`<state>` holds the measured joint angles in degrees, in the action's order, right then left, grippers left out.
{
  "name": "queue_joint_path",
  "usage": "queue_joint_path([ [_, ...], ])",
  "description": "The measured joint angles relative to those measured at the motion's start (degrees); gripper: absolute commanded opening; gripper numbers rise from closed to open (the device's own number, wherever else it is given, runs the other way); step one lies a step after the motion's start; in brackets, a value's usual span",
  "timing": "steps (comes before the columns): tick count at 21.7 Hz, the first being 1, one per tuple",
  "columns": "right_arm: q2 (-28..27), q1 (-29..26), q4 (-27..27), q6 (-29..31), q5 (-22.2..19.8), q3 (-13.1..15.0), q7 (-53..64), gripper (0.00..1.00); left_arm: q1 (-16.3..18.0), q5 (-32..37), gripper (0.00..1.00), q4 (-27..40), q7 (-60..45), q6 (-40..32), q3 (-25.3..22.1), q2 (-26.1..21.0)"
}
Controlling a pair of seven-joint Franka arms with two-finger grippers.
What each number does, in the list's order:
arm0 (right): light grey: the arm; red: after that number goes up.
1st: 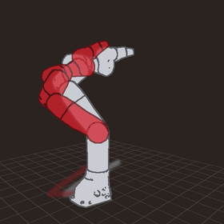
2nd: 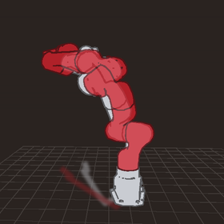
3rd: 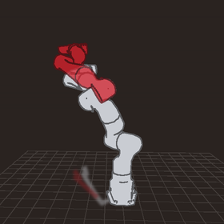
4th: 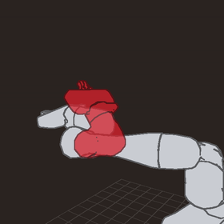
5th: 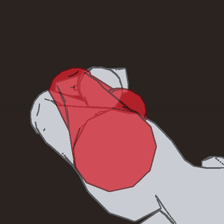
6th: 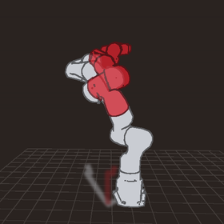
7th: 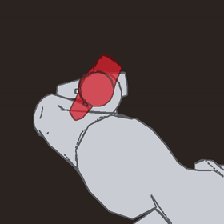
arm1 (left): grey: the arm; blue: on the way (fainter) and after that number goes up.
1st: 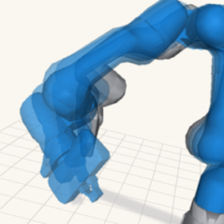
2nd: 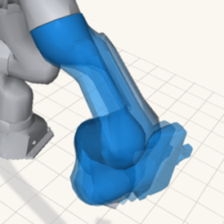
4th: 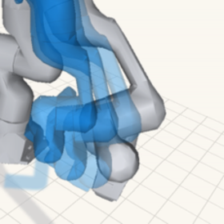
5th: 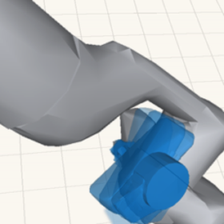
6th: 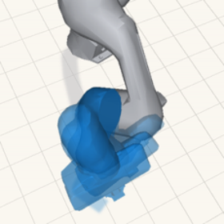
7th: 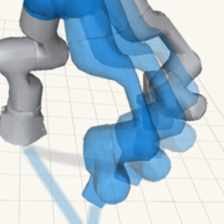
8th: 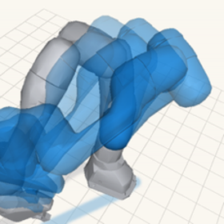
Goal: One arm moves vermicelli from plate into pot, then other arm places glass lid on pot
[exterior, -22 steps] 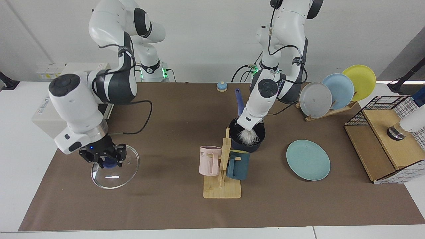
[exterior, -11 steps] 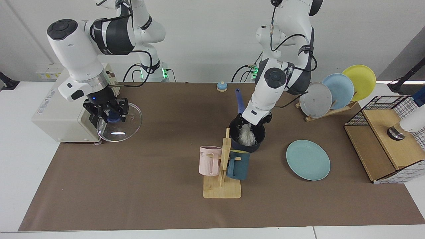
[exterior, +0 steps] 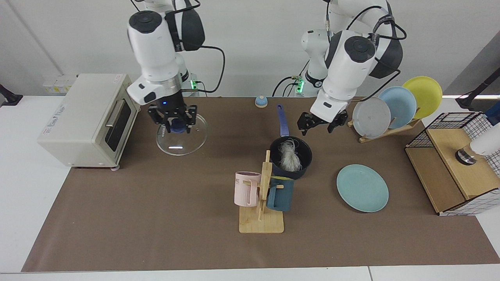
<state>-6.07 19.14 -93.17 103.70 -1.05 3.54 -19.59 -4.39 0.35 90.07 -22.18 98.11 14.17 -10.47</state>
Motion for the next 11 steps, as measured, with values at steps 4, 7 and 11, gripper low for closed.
queue_joint_path([
  [4, -3.9, 8.7, 6.1, -4.8, -0.8, 0.0, -9.8, 0.0, 0.5, 0.1, 1.0, -0.1, 11.3, 0.0, -7.0, 1.2],
  [7, -10.1, 13.5, 14.2, -7.6, -1.0, 0.0, -16.4, 0.0, 1.0, 0.1, 1.0, -0.1, 18.0, -0.7, -11.5, 2.5],
  [11, -18.8, 18.0, 23.1, -7.9, -1.0, 0.1, -22.1, 0.0, 1.0, 0.1, 1.0, -0.2, 21.3, -1.8, -14.8, 3.9],
])
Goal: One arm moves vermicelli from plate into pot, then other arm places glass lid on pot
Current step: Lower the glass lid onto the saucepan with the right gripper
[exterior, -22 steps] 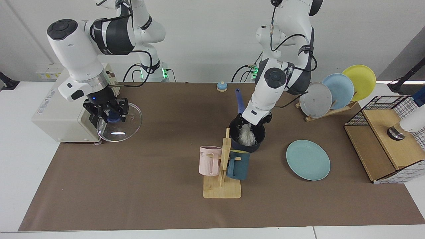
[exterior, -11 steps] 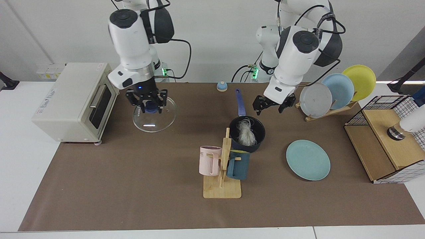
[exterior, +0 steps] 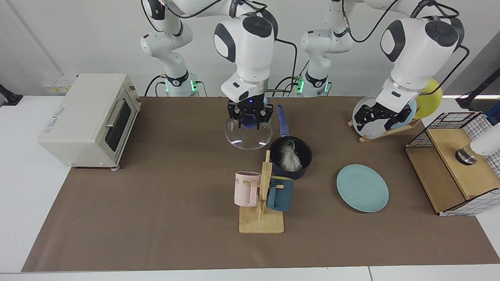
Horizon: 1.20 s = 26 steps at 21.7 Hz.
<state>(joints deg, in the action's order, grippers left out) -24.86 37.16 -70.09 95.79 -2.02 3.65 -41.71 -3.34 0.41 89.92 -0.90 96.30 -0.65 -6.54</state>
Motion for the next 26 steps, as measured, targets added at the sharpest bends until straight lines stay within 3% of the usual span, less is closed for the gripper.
queue_joint_path([
  [5, -11.7, 5.8, 11.0, 2.5, -0.2, 0.4, -4.5, 0.0, 0.0, 0.0, 1.0, 0.0, 0.2, -0.7, -1.3, 1.1],
  [9, -16.9, 7.6, 15.0, 6.4, -0.3, 0.6, -4.9, 0.0, -0.2, 0.0, 1.0, 0.0, 0.2, -1.0, -1.1, 1.3],
  [21, -19.1, 8.5, 15.1, 9.0, -2.6, 0.8, -4.6, 0.0, -0.8, -1.4, 1.0, 0.2, 0.2, -1.9, -0.8, 1.6],
  [26, -19.6, 8.9, 12.7, 13.0, -2.7, 0.8, -4.6, 0.0, -0.8, -1.4, 1.0, 0.2, 0.2, -1.9, -1.0, 1.8],
])
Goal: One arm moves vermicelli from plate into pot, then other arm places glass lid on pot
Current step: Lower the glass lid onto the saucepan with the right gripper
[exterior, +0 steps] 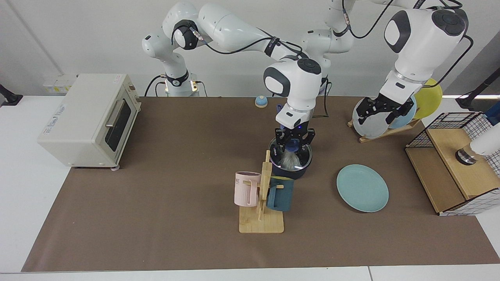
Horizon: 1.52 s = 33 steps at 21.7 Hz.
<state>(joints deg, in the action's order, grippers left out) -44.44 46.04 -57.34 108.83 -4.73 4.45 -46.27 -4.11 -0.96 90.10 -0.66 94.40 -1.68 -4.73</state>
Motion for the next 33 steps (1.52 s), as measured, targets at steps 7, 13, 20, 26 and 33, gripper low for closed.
queue_joint_path([
  [7, 0.0, 0.2, -1.0, 1.4, -0.1, 0.0, 0.0, 0.0, 0.0, 0.0, 1.0, 0.0, 0.0, 0.0, 0.0, 0.1],
  [13, 0.0, 0.6, -1.2, 1.4, -0.2, 0.0, 0.1, 0.97, 0.0, 0.0, 1.0, 0.0, 0.0, 0.0, 0.0, 0.1],
  [20, 0.6, 0.6, -1.3, 1.4, -0.2, 0.1, 0.0, 1.0, 0.0, 0.0, 1.0, 0.0, 0.0, 0.0, 0.0, 0.1],
  [26, 6.5, -1.2, -1.1, -5.1, -0.2, 1.1, 0.0, 1.0, 0.0, 0.0, 1.0, 0.0, 0.0, 0.0, 0.0, 0.1],
  [33, 19.7, -12.3, -6.2, -16.7, -0.1, 1.4, 8.8, 1.0, 0.0, 0.0, 1.0, 0.0, 0.0, 0.0, 0.0, 0.2],
])
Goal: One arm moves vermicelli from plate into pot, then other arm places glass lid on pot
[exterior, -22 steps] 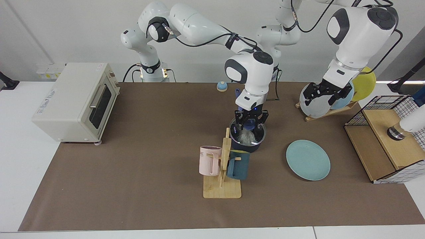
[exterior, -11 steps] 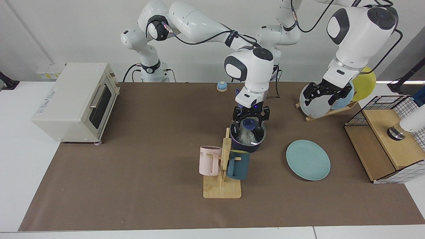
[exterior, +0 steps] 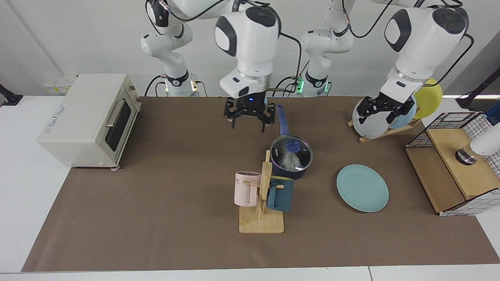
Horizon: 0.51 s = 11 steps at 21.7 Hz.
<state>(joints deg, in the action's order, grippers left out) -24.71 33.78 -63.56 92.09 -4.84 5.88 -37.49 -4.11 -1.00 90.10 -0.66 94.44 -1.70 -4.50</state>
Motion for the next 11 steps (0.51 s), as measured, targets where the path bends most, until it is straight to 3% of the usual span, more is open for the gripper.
queue_joint_path([
  [5, 9.3, -11.5, -11.3, 0.0, 0.0, 0.1, 11.3, 1.0, 0.0, 0.0, 1.0, 0.0, 0.0, 0.0, 0.0, 0.2],
  [11, 14.7, -23.6, -20.1, 2.3, 1.2, 0.1, 26.4, 1.0, 0.0, 0.0, 1.0, 0.0, 0.0, 0.0, 0.1, 0.2],
])
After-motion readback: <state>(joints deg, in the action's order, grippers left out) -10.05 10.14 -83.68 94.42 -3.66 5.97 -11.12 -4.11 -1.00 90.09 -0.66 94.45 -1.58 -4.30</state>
